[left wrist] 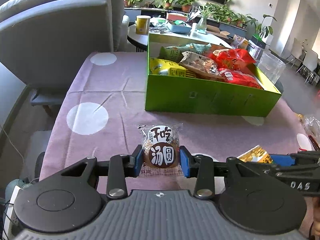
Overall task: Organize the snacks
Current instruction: 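Grasp the yellow-green packet with the right gripper while the left gripper holds the round packet, then carry the round packet and yellow-green packet over the green box with both grippers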
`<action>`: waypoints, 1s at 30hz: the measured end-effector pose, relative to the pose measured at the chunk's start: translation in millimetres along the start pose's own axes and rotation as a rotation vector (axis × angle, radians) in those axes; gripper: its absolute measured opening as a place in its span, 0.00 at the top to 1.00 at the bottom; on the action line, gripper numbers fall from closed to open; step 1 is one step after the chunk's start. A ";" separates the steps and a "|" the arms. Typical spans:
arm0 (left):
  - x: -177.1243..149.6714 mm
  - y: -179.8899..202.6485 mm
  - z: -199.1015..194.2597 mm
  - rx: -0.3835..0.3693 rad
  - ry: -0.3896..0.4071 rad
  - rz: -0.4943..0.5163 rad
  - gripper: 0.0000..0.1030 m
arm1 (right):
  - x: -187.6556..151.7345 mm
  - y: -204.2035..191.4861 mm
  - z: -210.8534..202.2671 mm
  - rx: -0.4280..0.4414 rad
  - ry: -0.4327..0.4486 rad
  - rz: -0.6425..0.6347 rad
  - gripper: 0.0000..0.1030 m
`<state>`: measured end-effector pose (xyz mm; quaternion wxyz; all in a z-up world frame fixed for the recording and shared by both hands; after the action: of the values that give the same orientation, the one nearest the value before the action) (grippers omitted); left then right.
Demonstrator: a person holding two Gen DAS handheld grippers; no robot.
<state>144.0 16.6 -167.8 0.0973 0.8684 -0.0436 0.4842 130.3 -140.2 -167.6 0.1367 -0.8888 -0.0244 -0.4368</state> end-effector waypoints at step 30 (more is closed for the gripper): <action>27.7 38.1 -10.0 -0.042 0.052 0.082 0.66 | 49.7 22.1 -25.4 0.042 0.147 0.061 0.25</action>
<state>143.8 -18.0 -134.3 0.0966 0.8509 -0.0867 0.5091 145.0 -172.0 -118.8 0.1698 -0.8515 0.0035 -0.4961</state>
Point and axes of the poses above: each gripper's, at about its wrist camera, not at the fingertips, and z roughly the way its jaws point, y to its right, x to its top, the point moved 10 cm from there along z, roughly the way its jaws point, and after that the axes turned 15 degrees about y, right-handed, at the moved point
